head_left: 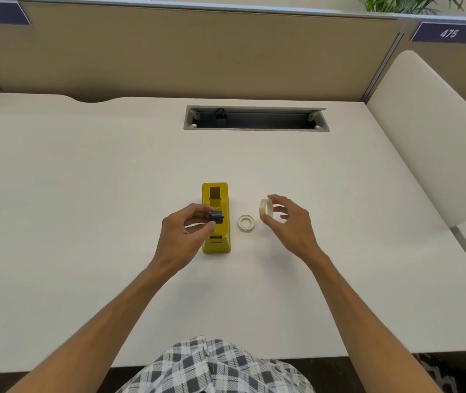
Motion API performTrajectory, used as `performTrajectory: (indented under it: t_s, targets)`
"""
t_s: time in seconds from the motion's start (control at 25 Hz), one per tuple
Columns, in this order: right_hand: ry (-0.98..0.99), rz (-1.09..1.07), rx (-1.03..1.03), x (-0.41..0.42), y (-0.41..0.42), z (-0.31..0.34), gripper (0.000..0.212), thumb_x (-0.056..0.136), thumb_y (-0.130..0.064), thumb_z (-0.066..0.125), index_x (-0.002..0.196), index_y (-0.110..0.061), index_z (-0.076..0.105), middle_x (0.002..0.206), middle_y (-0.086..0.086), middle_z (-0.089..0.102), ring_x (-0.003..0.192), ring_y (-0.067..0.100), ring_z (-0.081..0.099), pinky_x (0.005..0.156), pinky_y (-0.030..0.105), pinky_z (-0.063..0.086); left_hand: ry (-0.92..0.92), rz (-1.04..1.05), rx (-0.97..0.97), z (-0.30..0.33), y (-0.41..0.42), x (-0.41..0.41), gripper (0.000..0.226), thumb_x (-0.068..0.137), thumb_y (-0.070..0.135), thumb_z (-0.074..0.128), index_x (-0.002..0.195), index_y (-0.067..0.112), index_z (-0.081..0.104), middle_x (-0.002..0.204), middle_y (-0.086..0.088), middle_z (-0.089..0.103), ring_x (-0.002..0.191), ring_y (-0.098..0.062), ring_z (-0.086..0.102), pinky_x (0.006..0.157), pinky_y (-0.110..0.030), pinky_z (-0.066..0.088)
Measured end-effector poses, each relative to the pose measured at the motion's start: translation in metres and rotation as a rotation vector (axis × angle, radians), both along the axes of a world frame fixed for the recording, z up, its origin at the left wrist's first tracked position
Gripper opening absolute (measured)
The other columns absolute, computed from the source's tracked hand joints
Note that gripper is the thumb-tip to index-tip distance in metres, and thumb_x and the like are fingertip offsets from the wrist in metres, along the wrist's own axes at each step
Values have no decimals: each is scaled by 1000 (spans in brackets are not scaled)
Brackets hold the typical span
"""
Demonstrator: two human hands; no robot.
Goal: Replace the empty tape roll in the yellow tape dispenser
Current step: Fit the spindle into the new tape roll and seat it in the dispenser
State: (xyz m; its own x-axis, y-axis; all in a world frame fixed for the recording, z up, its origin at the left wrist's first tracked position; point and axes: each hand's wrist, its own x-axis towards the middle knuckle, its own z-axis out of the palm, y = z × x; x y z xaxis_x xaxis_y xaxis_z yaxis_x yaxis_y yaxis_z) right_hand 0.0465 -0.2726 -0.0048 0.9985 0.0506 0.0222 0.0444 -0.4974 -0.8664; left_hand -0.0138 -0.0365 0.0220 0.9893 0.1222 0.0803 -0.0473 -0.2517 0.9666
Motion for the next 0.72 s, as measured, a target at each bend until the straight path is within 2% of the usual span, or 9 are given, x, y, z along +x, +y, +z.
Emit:
performTrajectory:
  t_s: [0.12, 0.28, 0.48, 0.6, 0.72]
  targets:
    - [20, 50, 214, -5, 6, 15, 34, 80, -25, 77, 113, -26, 67, 110, -13, 70, 96, 3, 68, 88, 27, 53, -1, -3, 5, 1, -2, 0, 25, 82, 6, 71, 103, 18, 69, 98, 5, 74, 92, -9, 70, 77, -19, 56]
    - [28, 144, 343, -11, 14, 31, 35, 79, -18, 79, 112, -23, 68, 113, -9, 71, 99, 10, 70, 90, 28, 54, 3, -23, -10, 2, -5, 0, 26, 83, 6, 71, 107, 17, 69, 102, 4, 73, 95, -10, 70, 80, -22, 56]
    - [63, 252, 357, -19, 22, 37, 36, 78, -14, 80, 112, -19, 69, 109, -6, 72, 97, 11, 70, 83, 22, 55, 21, -69, -46, 4, -8, 0, 29, 85, 5, 69, 111, 19, 68, 108, 3, 72, 100, -11, 69, 86, -28, 56]
    - [64, 286, 339, -23, 27, 39, 36, 78, -15, 81, 112, -19, 69, 111, -7, 71, 98, 11, 70, 86, 25, 56, 12, -76, -24, 5, -8, 0, 30, 85, 7, 69, 112, 19, 67, 110, 2, 72, 101, -11, 69, 90, -35, 55]
    - [70, 282, 337, -24, 31, 42, 37, 78, -16, 81, 112, -19, 69, 109, -5, 72, 99, 11, 70, 86, 29, 58, 6, -82, -24, 6, -9, -1, 31, 84, 8, 70, 111, 23, 67, 109, 5, 72, 101, -10, 69, 90, -35, 56]
